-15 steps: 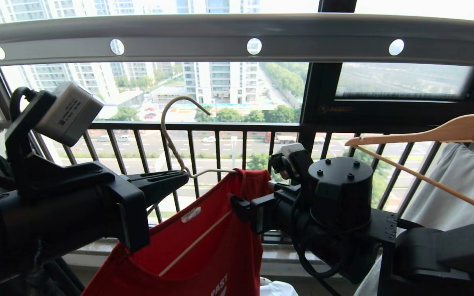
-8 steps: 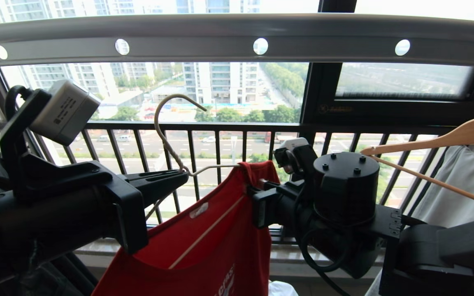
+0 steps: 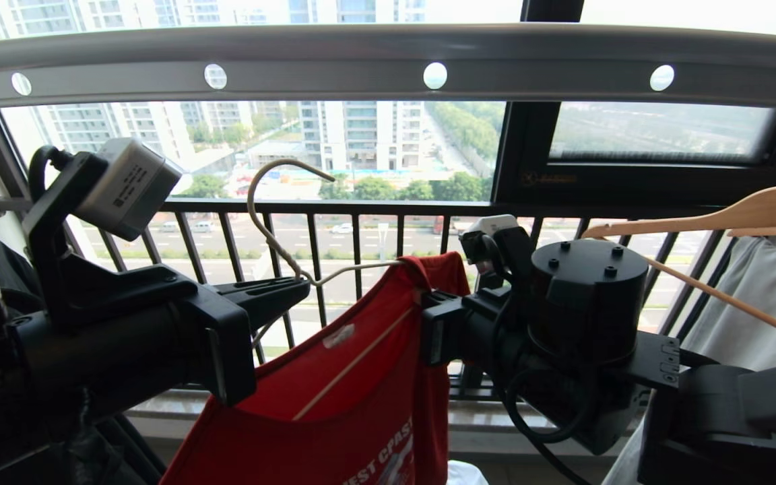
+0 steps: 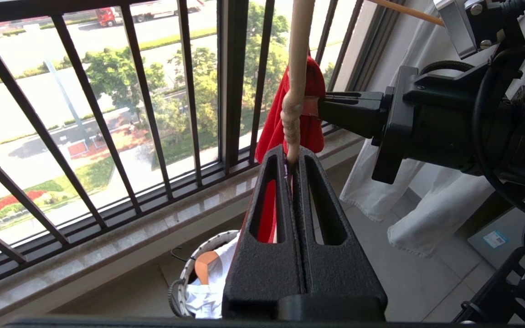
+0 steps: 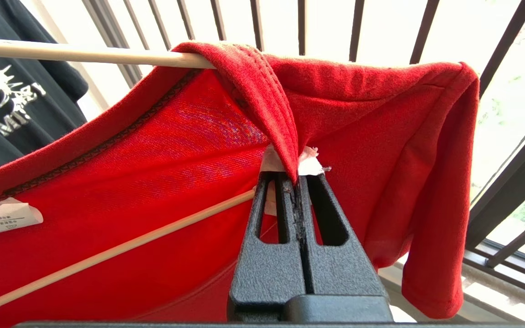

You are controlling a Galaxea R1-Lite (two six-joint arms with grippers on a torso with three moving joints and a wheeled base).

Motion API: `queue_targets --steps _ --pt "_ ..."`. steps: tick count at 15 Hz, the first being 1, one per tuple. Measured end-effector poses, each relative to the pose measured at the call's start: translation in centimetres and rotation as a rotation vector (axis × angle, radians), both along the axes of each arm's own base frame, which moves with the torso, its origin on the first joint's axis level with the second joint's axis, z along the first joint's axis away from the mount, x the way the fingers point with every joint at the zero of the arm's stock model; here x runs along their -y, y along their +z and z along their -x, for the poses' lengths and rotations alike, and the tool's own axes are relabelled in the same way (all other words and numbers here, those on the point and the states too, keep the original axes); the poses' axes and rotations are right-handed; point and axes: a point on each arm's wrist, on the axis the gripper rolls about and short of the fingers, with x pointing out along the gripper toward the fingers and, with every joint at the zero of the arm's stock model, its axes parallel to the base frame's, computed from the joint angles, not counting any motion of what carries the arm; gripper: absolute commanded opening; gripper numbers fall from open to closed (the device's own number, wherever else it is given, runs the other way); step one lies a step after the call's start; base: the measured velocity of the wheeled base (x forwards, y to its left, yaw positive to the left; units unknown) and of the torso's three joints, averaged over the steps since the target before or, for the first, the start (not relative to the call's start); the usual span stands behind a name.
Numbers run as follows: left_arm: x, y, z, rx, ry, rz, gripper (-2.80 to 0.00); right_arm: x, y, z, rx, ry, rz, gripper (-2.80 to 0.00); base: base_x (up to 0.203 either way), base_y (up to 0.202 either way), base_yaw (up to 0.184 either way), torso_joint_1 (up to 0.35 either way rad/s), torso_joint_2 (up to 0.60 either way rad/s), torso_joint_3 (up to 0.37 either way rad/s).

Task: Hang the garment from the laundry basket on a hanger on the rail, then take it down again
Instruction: Take the clothes off the clothes rack

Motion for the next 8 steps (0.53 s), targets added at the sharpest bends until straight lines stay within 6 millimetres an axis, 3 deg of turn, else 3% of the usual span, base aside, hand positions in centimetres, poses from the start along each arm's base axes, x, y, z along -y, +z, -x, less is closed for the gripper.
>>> queue_targets --steps 2,3,8 --pt "0.0 0.0 0.0 -0.001 -0.001 -0.002 -2.80 -0.1 -0.1 0.1 0.001 0.005 0.010 -2.80 0.000 0.000 0.000 0.000 0.00 0.000" --pt "0.0 0.0 0.0 -0.002 -0.001 -0.001 -2.80 -0.1 -0.2 0.1 0.000 0.006 0.012 0.00 0.000 0.000 0.000 0.000 0.00 0.000" --pt "-0.1 0.3 0.2 0.006 -0.006 0.012 -2.80 -0.9 -1.4 0.3 -0.020 0.028 0.046 0.00 0.000 0.000 0.000 0.000 0.00 0.000"
